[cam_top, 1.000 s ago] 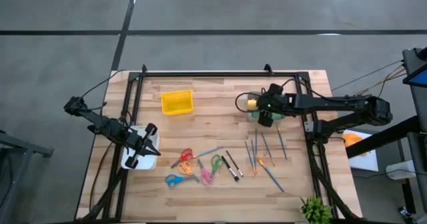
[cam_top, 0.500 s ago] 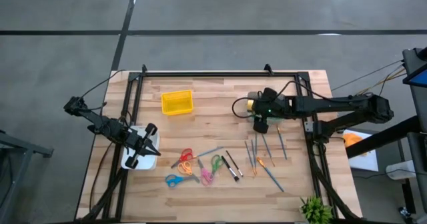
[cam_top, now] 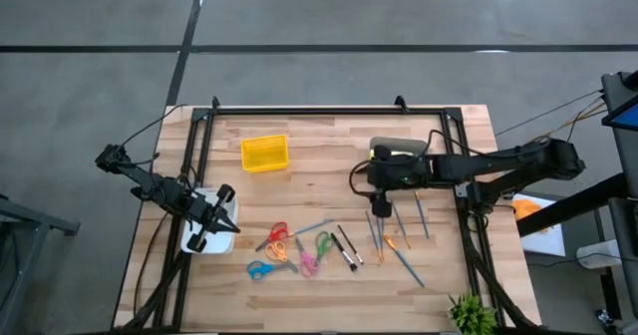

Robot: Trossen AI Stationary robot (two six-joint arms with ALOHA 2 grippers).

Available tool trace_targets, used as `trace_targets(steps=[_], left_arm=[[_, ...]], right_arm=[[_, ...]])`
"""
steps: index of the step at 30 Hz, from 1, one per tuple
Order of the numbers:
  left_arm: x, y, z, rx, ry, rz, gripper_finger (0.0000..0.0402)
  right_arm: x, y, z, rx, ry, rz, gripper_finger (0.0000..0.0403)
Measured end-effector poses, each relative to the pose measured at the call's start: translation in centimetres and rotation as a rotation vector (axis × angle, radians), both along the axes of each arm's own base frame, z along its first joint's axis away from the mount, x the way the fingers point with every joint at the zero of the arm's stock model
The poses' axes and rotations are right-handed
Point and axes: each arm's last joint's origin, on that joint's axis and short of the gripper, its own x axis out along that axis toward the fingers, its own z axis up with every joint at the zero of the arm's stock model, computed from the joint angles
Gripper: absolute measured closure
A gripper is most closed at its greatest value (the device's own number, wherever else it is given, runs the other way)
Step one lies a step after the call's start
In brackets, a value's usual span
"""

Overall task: Pick & Place Paint Supplies
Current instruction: Put the blue paintbrush into the white bin

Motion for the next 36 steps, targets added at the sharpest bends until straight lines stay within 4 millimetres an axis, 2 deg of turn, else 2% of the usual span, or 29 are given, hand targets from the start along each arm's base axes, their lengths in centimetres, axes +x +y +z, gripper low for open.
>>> trace_targets(steps=[12,22,36], left_arm=[[0.0,0.0,0.0,0.001,0.0,0.0,0.0401],[0.0,0.0,0.0,0.003,-0.002,0.0,0.0401],[0.0,0.0,0.01,0.003,-0.002,-0.001,0.0401]], right_arm=[[0.49,0.3,-0.5,-0.049,0.012,0.049,0.0133],[0.51,0.36,-0.47,0.021,-0.004,0.003,0.0133],[0.52,0.58,-0.37,0.023,-0.012,0.01,0.0133]])
